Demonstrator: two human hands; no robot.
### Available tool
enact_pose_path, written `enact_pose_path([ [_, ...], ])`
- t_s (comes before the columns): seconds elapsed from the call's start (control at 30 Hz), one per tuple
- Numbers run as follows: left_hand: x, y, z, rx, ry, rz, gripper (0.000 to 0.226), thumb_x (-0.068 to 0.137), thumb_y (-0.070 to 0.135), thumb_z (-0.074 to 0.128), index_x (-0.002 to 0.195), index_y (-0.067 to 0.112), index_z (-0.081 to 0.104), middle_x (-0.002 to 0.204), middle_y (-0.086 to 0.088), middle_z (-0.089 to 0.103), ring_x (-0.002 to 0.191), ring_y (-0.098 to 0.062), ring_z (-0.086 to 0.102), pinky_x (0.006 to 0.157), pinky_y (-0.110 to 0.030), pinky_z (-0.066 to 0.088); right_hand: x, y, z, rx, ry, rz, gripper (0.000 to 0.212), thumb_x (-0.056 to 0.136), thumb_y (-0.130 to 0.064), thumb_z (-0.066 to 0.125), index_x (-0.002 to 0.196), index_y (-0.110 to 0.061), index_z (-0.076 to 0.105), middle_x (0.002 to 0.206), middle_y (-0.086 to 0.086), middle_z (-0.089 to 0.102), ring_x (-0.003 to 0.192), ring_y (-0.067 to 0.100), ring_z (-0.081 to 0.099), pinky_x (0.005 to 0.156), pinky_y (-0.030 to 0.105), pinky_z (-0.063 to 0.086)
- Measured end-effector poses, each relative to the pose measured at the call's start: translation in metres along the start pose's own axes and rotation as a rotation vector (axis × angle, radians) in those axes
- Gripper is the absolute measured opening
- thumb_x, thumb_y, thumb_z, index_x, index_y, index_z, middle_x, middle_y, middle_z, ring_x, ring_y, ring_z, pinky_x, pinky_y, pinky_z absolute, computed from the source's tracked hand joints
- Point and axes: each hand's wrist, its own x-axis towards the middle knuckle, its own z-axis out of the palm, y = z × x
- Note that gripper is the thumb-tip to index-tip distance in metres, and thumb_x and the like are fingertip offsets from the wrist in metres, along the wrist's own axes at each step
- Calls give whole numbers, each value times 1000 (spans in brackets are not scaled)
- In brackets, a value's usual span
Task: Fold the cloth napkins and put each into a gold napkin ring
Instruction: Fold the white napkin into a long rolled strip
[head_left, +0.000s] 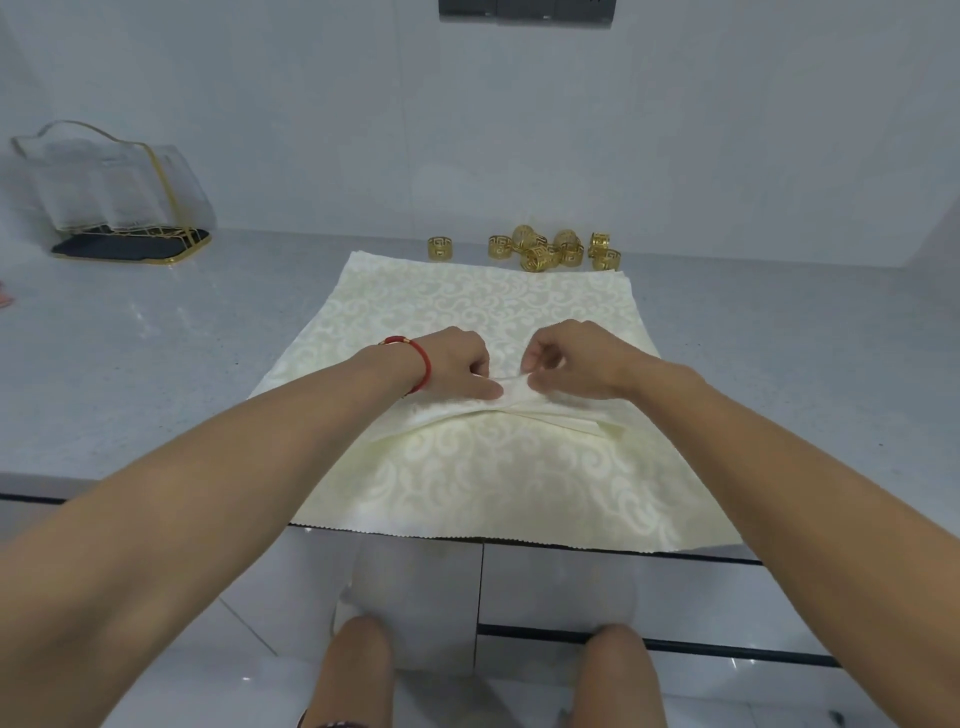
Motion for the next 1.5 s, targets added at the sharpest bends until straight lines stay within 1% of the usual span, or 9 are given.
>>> enact_pose_path([
  [0.1,0,2,-3,28,5,-1,30,92,46,62,78,20,60,84,2,63,75,-16,57,63,-27,44,-10,-3,16,-120,51,-186,19,88,-32,75,104,-28,65,104,-12,67,98,11,60,83,28,49],
  [0.23,3,1,-2,4,50,13,28,91,42,66,83,15,61,86,-3,64,80,-24,62,65,-29,44,-9,4,37,-280,68,-205,20,92,-34,68,110,-30,61,106,-10,67,101,15,55,83,37,49],
  [0.47,-2,5,8,-44,182,70,27,81,39,78,88,28,54,93,2,62,87,-20,60,74,-34,50,4,13,29,-20,107,-185,15,84,-16,80,96,-25,78,82,-11,71,72,4,58,76,26,48],
  [0.57,3,13,11,50,228,75,30,82,33,75,76,31,46,86,4,55,86,-22,57,66,-31,44,11,18,25,135,89,-113,18,80,-16,86,88,-31,80,85,-10,73,77,-1,61,75,21,46],
  [0.73,8,22,17,128,284,48,40,86,24,66,67,32,33,74,7,38,77,-23,48,62,-29,32,22,20,24,250,55,-35,20,78,-16,88,87,-32,82,97,-8,78,97,13,70,94,36,55],
  [0.97,6,16,15,36,265,76,35,78,25,82,65,18,50,64,6,48,62,-14,45,60,-28,36,25,23,20,257,29,-60,17,80,-13,86,89,-27,83,88,-16,75,87,-13,64,76,2,43],
  [1.17,11,26,22,99,289,27,45,77,24,74,63,30,31,70,6,36,70,-21,43,53,-26,29,23,27,22,334,22,-54,17,80,-15,86,90,-28,82,97,-13,78,101,0,68,93,19,51],
  [1.33,17,30,22,90,266,-12,39,72,22,74,66,26,35,73,3,43,68,-20,48,58,-31,44,23,30,21,378,30,-63,17,79,-13,86,90,-25,82,92,-13,77,87,-3,68,79,11,46],
  [1.5,25,23,21,57,306,-19,39,71,21,72,66,27,34,73,3,44,67,-20,46,53,-29,36,33,35,17,399,17,-110,16,81,-13,84,91,-25,79,91,-15,76,86,1,68,79,12,46],
])
